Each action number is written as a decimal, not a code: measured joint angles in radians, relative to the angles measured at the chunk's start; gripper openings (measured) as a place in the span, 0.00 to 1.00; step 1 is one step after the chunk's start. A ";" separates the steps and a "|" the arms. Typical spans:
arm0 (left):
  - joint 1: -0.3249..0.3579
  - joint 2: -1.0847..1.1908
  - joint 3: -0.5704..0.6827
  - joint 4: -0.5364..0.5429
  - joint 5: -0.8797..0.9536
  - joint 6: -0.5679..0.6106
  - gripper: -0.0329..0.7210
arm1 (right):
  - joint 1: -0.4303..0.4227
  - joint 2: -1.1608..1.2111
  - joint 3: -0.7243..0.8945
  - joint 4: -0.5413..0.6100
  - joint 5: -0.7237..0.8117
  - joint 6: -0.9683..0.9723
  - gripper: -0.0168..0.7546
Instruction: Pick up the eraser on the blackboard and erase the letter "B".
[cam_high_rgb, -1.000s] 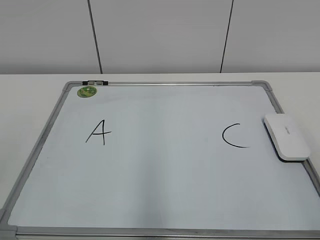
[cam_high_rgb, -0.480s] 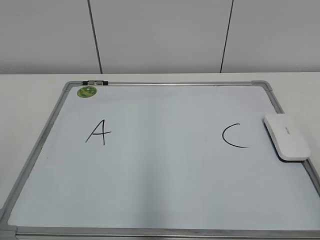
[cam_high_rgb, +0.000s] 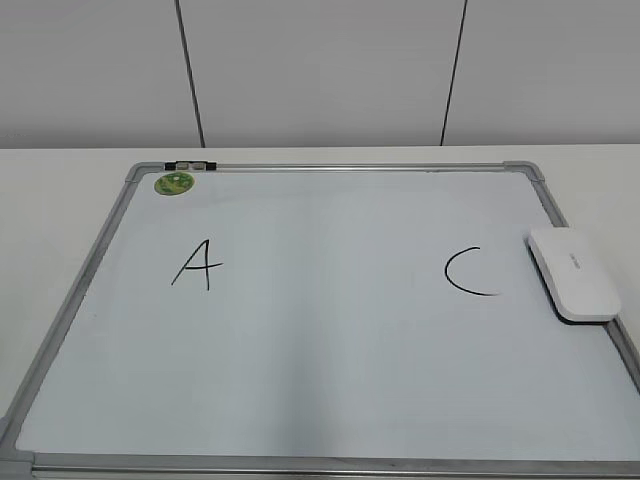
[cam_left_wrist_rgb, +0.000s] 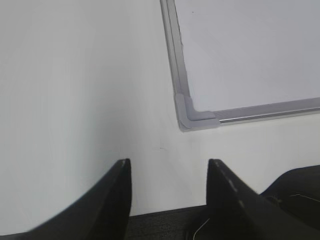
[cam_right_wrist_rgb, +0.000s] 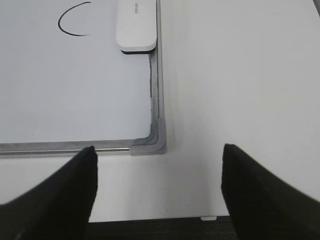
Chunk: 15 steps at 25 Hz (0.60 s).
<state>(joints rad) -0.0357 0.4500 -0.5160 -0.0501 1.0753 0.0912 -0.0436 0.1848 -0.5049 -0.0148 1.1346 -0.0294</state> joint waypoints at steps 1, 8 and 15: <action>0.000 0.000 0.002 0.000 0.003 0.000 0.51 | 0.000 0.000 0.000 -0.004 0.000 0.002 0.79; 0.000 0.000 0.002 -0.014 0.006 0.000 0.50 | 0.000 0.000 0.000 -0.006 0.000 0.007 0.79; 0.000 0.000 0.002 -0.024 0.006 0.000 0.50 | 0.000 0.000 0.000 -0.011 0.000 0.007 0.79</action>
<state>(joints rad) -0.0357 0.4500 -0.5142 -0.0738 1.0817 0.0912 -0.0436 0.1848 -0.5049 -0.0263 1.1346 -0.0227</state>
